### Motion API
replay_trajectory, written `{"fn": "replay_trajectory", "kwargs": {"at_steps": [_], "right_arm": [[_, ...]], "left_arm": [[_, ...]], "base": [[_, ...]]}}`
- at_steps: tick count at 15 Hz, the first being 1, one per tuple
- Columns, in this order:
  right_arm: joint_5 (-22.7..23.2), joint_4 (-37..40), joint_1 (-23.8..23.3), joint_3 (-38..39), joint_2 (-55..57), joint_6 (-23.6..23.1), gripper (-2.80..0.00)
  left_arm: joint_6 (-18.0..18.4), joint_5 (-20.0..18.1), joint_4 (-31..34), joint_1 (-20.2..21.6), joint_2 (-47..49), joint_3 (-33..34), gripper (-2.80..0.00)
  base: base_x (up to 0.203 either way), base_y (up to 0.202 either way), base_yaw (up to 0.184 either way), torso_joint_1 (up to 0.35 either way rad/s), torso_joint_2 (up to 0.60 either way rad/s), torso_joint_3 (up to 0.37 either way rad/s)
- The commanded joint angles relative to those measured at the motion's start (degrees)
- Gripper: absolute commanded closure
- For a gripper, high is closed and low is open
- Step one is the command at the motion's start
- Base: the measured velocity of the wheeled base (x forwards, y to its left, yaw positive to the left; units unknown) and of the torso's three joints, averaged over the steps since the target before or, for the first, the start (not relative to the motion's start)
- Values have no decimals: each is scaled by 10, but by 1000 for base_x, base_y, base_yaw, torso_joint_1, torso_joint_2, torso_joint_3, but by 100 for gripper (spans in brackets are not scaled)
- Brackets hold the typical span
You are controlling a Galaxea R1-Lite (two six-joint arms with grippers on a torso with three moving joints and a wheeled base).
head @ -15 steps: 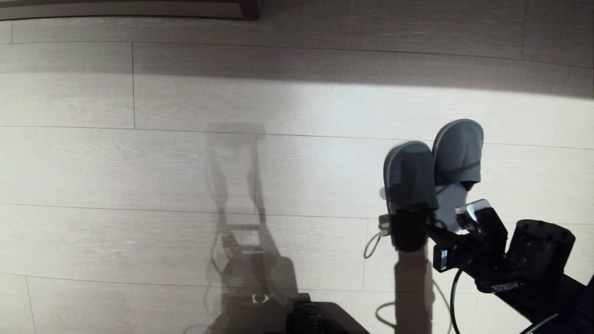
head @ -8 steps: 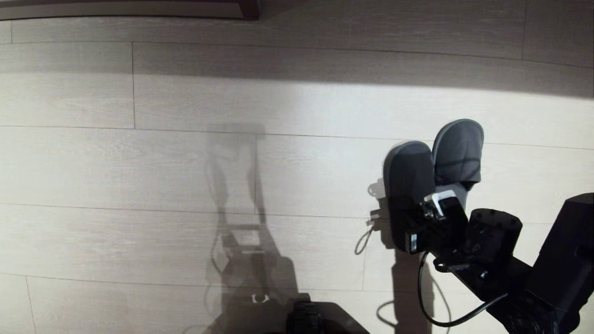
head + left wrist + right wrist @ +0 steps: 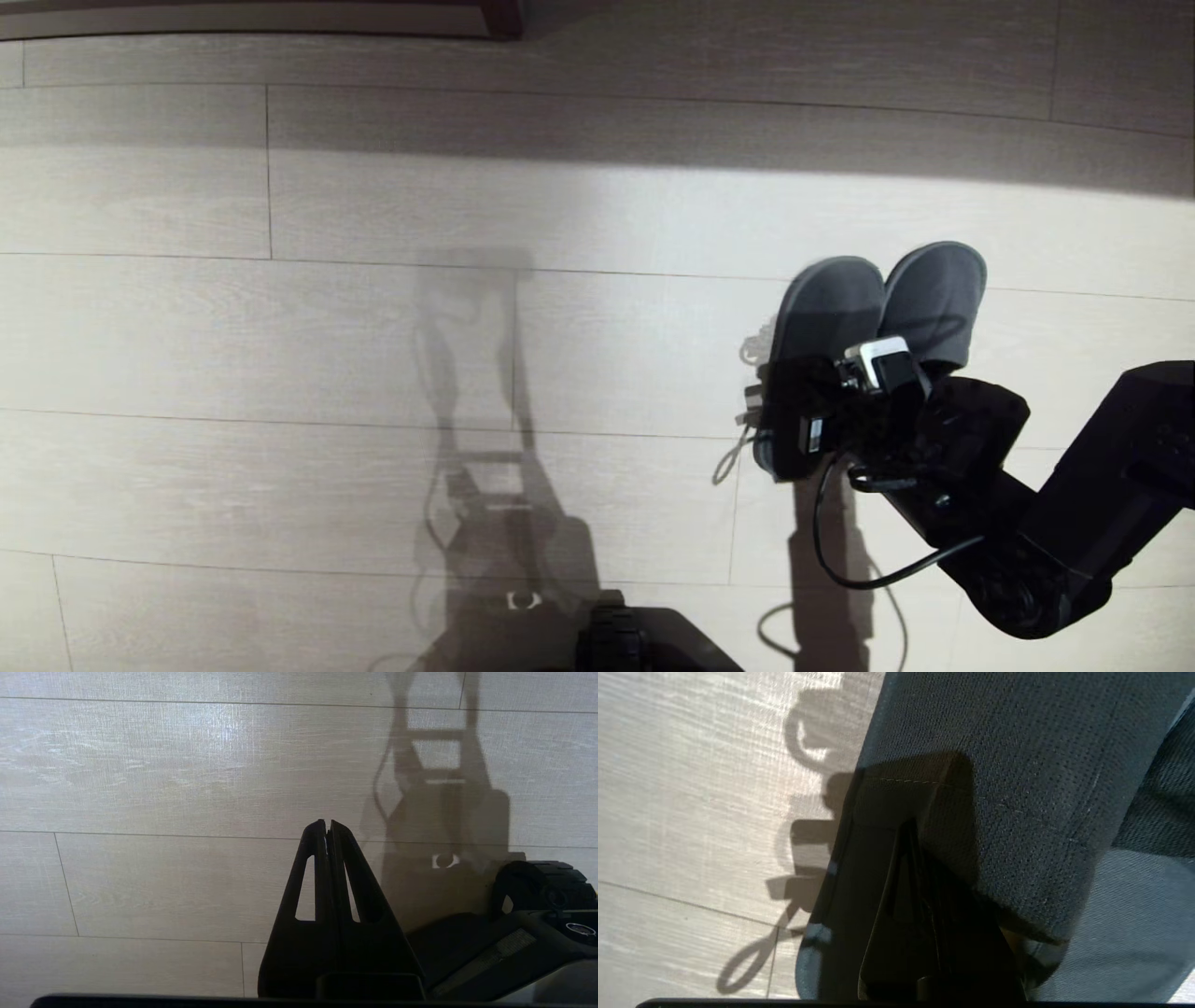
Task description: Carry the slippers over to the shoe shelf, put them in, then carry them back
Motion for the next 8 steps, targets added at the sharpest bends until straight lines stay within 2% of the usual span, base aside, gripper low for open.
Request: {"fn": "replay_trajectory", "kwargs": {"at_steps": [1,4,8], "right_arm": [[2,-5,-9,-3,-5,-4,0],[7,-5,-30,-13,-5,-8,0],[20,-4,-35,-29,-2,-9,0]], "left_arm": [[0,0,0,0,0,0,0],[0,0,0,0,0,0,0],[1,0,0,1,0,0,0]], "base": [[0,0,0,0,0,0],[0,0,0,0,0,0],[0,0,0,0,0,0]]}}
